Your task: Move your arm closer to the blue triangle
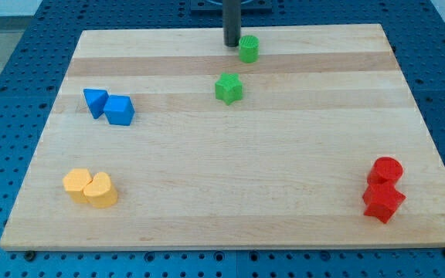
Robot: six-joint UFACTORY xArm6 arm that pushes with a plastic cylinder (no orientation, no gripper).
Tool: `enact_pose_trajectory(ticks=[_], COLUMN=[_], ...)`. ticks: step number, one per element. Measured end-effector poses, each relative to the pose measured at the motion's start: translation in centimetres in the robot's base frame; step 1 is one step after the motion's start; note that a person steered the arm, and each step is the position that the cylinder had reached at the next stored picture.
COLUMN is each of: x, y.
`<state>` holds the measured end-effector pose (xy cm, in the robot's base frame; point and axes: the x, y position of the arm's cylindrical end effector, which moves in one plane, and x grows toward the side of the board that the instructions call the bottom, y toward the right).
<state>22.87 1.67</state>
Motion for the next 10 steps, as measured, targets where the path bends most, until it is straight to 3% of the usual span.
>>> enact_pose_trajectory(ticks=[2,7,10], x=[-0.4,2.2,6.9], y=[3.6,-0.2,-1.2])
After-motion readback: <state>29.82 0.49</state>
